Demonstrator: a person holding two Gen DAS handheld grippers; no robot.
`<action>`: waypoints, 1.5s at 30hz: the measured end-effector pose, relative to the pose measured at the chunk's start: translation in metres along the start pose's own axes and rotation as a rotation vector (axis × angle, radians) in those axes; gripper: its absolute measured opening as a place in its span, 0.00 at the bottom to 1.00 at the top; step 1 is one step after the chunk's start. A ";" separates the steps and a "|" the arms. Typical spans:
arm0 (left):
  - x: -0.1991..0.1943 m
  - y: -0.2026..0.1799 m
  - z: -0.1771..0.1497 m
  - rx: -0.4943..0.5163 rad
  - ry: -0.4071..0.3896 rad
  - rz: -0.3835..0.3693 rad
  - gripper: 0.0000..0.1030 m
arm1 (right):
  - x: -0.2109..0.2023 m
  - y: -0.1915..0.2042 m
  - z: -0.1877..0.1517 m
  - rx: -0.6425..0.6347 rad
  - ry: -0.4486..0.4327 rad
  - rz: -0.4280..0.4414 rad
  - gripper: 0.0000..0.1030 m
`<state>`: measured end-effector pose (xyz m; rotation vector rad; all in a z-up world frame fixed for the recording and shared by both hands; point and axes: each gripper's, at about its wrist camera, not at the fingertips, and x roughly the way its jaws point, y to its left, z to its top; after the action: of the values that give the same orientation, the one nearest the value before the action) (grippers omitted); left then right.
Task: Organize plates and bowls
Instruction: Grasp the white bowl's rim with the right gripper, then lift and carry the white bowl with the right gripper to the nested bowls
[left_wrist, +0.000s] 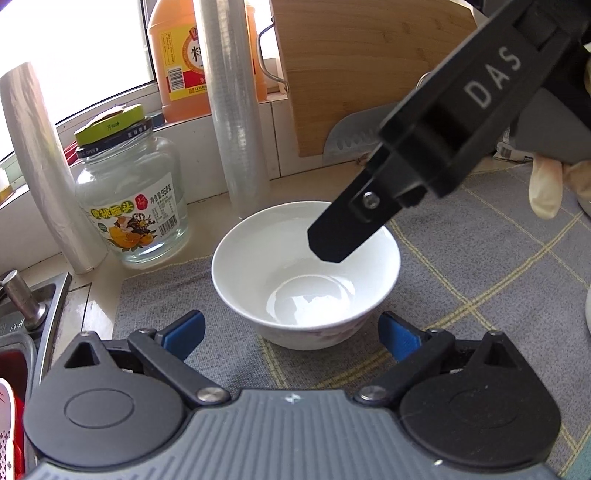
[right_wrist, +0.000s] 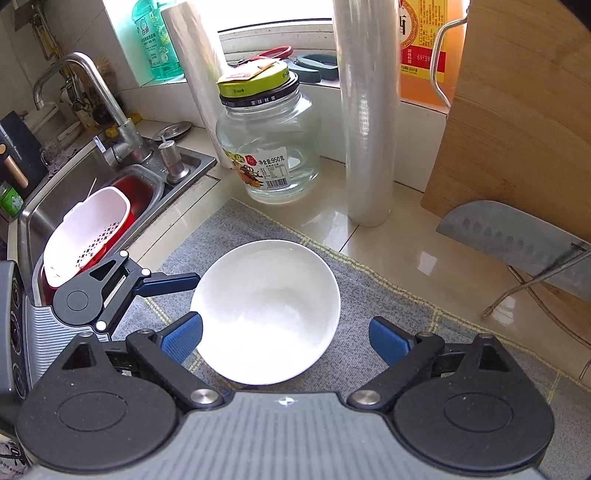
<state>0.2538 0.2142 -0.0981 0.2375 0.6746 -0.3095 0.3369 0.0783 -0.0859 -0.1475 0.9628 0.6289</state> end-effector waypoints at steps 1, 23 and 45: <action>0.001 0.000 0.000 0.002 -0.003 -0.003 0.95 | 0.003 0.000 0.001 -0.001 0.004 0.003 0.93; 0.009 0.002 0.004 0.020 -0.012 -0.059 0.87 | 0.033 0.000 0.010 -0.019 0.051 0.025 0.79; -0.031 -0.023 0.010 0.053 -0.001 -0.106 0.87 | -0.019 0.014 -0.013 -0.024 0.027 0.033 0.79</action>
<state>0.2286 0.1958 -0.0732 0.2524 0.6799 -0.4298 0.3119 0.0761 -0.0760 -0.1621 0.9860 0.6698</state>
